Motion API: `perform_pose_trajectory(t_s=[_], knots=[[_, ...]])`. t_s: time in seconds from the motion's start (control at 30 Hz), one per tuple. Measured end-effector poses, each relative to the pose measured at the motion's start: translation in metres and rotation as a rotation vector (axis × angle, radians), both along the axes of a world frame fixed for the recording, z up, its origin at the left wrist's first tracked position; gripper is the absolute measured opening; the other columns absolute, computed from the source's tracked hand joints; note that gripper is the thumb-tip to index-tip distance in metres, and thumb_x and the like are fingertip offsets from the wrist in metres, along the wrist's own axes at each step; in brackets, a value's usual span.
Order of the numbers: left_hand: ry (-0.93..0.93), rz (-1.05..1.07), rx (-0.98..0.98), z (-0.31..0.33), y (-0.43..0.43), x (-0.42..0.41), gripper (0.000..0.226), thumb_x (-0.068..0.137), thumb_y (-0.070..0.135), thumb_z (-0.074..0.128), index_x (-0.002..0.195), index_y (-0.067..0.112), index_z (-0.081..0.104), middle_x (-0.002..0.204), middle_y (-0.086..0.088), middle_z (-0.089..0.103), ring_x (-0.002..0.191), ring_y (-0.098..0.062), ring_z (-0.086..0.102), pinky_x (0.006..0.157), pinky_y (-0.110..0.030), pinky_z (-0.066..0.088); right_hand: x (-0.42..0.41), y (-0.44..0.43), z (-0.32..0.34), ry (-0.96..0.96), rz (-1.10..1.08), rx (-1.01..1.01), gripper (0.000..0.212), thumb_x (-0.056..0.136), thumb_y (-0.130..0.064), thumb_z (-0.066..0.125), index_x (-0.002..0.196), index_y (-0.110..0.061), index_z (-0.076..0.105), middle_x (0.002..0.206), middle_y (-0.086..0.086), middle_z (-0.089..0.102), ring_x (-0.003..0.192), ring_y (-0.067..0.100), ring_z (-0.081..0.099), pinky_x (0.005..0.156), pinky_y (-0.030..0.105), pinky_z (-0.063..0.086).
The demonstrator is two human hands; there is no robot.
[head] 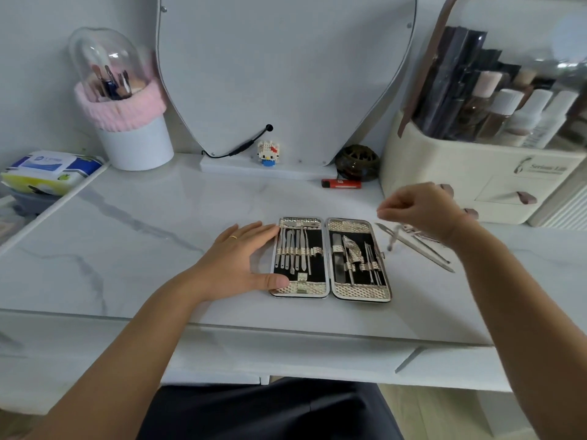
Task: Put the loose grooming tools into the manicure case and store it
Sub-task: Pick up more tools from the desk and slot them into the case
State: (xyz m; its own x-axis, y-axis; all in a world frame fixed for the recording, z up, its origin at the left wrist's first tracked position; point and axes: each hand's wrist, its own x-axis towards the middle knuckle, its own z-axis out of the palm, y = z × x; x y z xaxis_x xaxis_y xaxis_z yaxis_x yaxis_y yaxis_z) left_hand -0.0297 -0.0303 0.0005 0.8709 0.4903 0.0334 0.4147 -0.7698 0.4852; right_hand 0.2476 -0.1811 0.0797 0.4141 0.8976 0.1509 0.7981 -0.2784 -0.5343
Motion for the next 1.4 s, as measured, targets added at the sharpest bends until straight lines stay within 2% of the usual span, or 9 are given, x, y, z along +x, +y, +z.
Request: perform_pose_trajectory(t_s=[0.17,0.27,0.43,0.53,0.7,0.87,1.07,1.23,1.4], knots=[[-0.014,0.001,0.008,0.001,0.000,0.000,0.120,0.047,0.097,0.035,0.147,0.032,0.017,0.152,0.017,0.019,0.135,0.008,0.005,0.113,-0.025,-0.003,0.029,-0.046,-0.021,-0.007,-0.189,-0.096,0.006,0.071,-0.024,0.077,0.071,-0.027,0.072,0.068,-0.005,0.069,0.072,0.010,0.058,0.087,0.038,0.048],[-0.022,0.010,-0.003,0.002,-0.001,0.000,0.122,0.044,0.098,0.034,0.146,0.033,0.018,0.142,0.025,0.017,0.134,0.010,0.005,0.114,-0.025,-0.003,0.024,-0.047,-0.034,0.027,-0.205,-0.098,0.014,0.071,-0.019,0.078,0.081,-0.011,0.074,0.065,-0.004,0.064,0.062,0.008,0.056,0.063,0.021,0.045],[-0.021,0.004,-0.004,0.005,-0.003,0.000,0.121,0.045,0.098,0.034,0.146,0.034,0.018,0.139,0.026,0.017,0.134,0.009,0.006,0.114,-0.026,-0.002,0.016,-0.028,-0.043,0.007,-0.302,-0.040,0.042,0.076,-0.040,0.071,0.063,-0.001,0.063,0.060,0.017,0.055,0.058,0.018,0.046,0.055,0.028,0.034],[-0.029,-0.005,-0.011,0.006,-0.003,0.000,0.116,0.046,0.098,0.035,0.144,0.039,0.016,0.139,0.028,0.015,0.134,0.009,0.006,0.115,-0.028,-0.001,0.010,-0.016,-0.045,0.031,-0.334,-0.055,0.035,0.074,-0.039,0.073,0.061,-0.009,0.060,0.056,0.002,0.052,0.057,0.018,0.046,0.049,0.025,0.031],[-0.040,-0.013,-0.036,0.007,-0.004,0.000,0.108,0.046,0.097,0.036,0.139,0.047,0.011,0.138,0.031,0.013,0.133,0.010,0.006,0.113,-0.024,-0.002,0.010,-0.012,-0.046,0.056,-0.321,-0.065,0.016,0.073,-0.025,0.075,0.067,-0.011,0.072,0.064,0.004,0.066,0.060,0.018,0.054,0.053,0.021,0.039],[-0.044,-0.005,-0.028,0.004,-0.001,-0.001,0.118,0.046,0.097,0.037,0.146,0.036,0.018,0.140,0.029,0.015,0.134,0.010,0.005,0.114,-0.026,-0.002,0.012,-0.011,-0.044,0.102,-0.292,-0.090,0.013,0.074,-0.018,0.074,0.069,-0.006,0.074,0.060,0.006,0.064,0.058,0.019,0.054,0.063,0.028,0.046],[-0.041,-0.005,-0.023,0.003,-0.002,-0.001,0.117,0.047,0.097,0.036,0.145,0.036,0.017,0.141,0.028,0.016,0.135,0.008,0.006,0.114,-0.026,-0.002,0.015,-0.006,-0.024,0.109,-0.246,-0.301,0.024,0.075,-0.026,0.074,0.055,-0.013,0.069,0.038,-0.009,0.052,0.051,0.010,0.044,0.053,0.023,0.037],[-0.041,-0.006,-0.026,0.005,-0.002,-0.001,0.116,0.047,0.097,0.037,0.145,0.038,0.017,0.140,0.029,0.014,0.134,0.010,0.005,0.114,-0.026,-0.002,0.020,-0.003,-0.017,0.157,-0.242,-0.346,0.017,0.073,-0.025,0.077,0.077,-0.009,0.075,0.050,-0.004,0.051,0.057,0.012,0.044,0.055,0.022,0.037],[-0.039,-0.013,-0.034,0.005,-0.003,-0.001,0.112,0.047,0.097,0.037,0.143,0.043,0.014,0.139,0.031,0.013,0.134,0.010,0.005,0.114,-0.027,-0.002,0.021,-0.002,-0.016,0.210,-0.253,-0.354,0.011,0.071,-0.026,0.079,0.066,-0.020,0.071,0.054,-0.001,0.052,0.053,0.011,0.042,0.055,0.022,0.037]])
